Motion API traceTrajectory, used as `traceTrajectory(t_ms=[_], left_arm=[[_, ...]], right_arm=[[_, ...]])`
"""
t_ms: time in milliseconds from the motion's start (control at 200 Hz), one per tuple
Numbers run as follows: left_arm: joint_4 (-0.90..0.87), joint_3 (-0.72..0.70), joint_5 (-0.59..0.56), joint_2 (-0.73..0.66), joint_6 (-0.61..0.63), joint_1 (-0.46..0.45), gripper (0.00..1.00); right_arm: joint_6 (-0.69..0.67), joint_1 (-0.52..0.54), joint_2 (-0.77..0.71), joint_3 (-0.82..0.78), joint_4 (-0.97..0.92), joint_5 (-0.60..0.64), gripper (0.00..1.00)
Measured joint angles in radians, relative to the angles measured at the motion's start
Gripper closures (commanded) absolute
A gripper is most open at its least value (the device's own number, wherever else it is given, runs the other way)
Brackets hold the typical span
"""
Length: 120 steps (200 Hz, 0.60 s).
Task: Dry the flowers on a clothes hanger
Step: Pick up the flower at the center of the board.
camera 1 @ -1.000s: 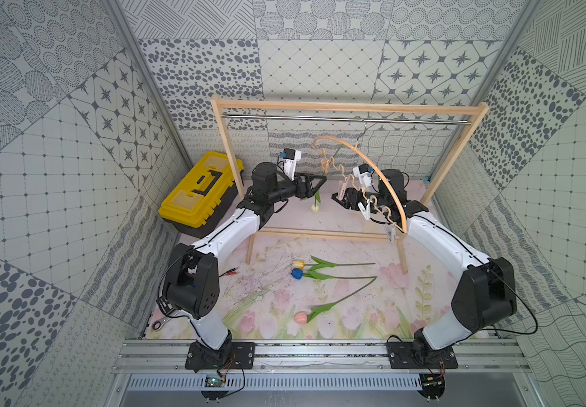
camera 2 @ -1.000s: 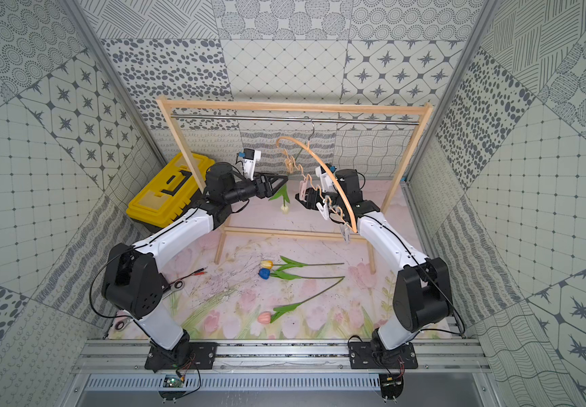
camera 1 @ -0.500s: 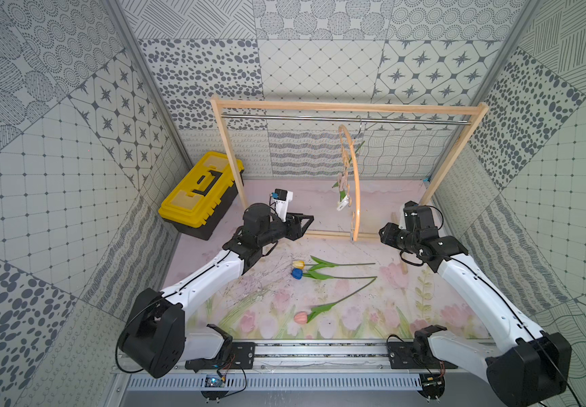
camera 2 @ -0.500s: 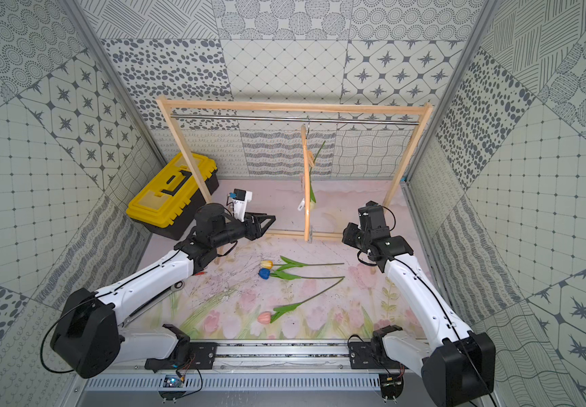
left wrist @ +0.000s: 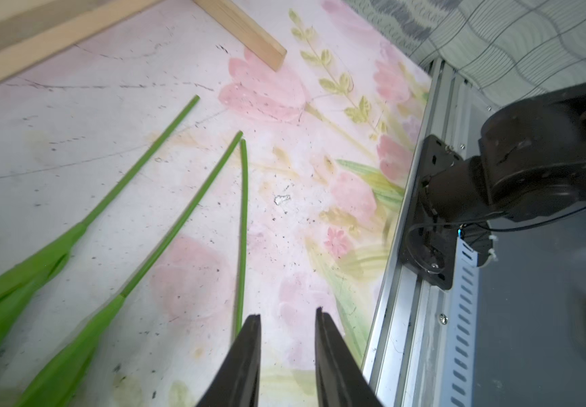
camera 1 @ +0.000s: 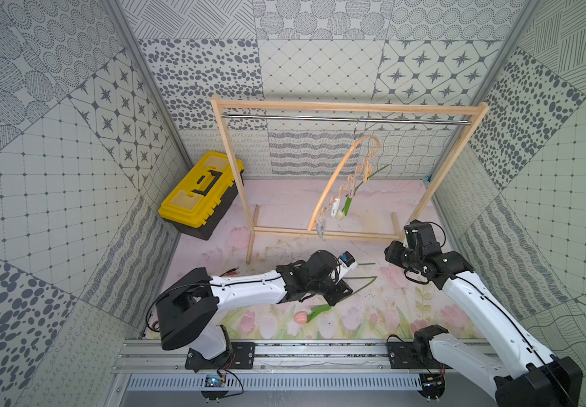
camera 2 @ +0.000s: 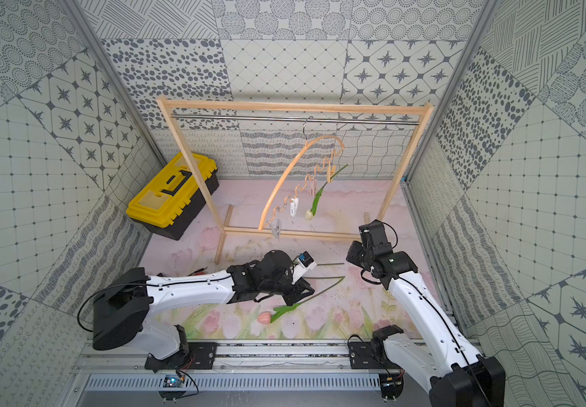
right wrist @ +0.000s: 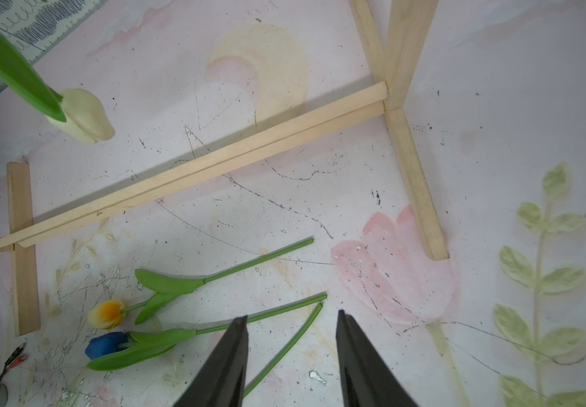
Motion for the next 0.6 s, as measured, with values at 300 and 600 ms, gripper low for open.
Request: traceTrajectory(t_ms=[300, 600], left_arm=[[-0.143, 0.171, -0.11, 0.196, 0.13, -0.085, 0.72], [-0.236, 0.216, -0.187, 0.294, 0.213, -0.084, 0.71]], right_arm=[[0.019, 0.0, -0.021, -0.022, -0.004, -0.018, 0.53], [0.024, -0.001, -0.031, -0.023, -0.003, -0.043, 0.54]])
